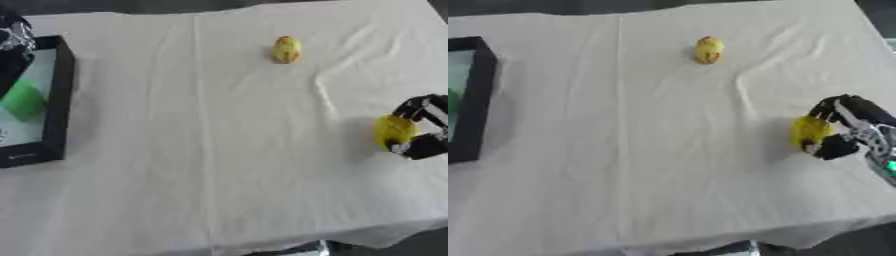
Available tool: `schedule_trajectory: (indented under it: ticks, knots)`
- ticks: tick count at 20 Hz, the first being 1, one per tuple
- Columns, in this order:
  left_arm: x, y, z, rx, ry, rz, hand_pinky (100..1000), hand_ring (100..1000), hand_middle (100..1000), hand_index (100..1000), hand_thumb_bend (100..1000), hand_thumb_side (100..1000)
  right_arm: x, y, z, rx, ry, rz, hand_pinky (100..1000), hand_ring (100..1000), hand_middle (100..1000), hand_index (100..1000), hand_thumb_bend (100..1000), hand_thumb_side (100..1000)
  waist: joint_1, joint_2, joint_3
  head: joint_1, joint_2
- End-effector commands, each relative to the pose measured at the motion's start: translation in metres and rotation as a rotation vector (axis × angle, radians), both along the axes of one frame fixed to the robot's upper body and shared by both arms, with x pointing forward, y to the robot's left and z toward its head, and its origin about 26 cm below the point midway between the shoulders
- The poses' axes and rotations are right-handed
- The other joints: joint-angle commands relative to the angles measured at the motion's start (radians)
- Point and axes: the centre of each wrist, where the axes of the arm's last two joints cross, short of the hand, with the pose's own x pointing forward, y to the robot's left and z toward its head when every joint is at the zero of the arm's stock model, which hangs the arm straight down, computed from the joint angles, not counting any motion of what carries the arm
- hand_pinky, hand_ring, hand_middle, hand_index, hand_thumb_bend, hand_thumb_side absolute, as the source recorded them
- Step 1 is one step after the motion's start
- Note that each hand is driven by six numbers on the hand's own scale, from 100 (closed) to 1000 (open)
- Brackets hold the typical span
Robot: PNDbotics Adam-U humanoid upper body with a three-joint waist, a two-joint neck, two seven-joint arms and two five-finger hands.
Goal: Pick up the objects with one hand, pass them to the other hand, and then place them into the box on the other side of the table.
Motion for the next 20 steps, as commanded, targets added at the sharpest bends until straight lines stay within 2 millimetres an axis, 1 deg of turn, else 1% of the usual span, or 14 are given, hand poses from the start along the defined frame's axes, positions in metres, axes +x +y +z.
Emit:
schedule_trajectory:
  ticks: [1, 9, 16, 20]
  knots:
    - [-0.0019, 0.0016, 0.0078, 0.009, -0.023, -0.002, 645, 681, 636, 748, 100, 571, -0.0006, -0.0031, 0.0080, -0.035, -0.025, -0.008, 846, 762, 658, 756, 375, 100, -0.001, -0.013, -0.002, 0.002, -0.011]
    - [-0.0017, 0.0008, 0.0064, 0.014, -0.010, -0.010, 645, 684, 637, 747, 100, 573, 0.0003, -0.0049, 0.0052, -0.057, -0.027, -0.028, 853, 763, 656, 764, 373, 100, 0.002, -0.010, -0.001, 0.001, -0.012]
    - [-0.0015, -0.0001, 0.0058, 0.017, -0.005, -0.016, 646, 685, 637, 746, 100, 574, 0.0025, -0.0081, 0.0009, -0.072, 0.018, -0.034, 863, 770, 660, 764, 384, 100, 0.004, -0.008, 0.003, 0.001, -0.011]
    - [-0.0015, -0.0003, 0.0055, 0.018, -0.002, -0.018, 646, 685, 635, 746, 100, 575, 0.0044, -0.0090, -0.0006, -0.080, 0.048, -0.026, 867, 768, 652, 757, 376, 100, 0.005, -0.007, 0.005, 0.000, -0.011]
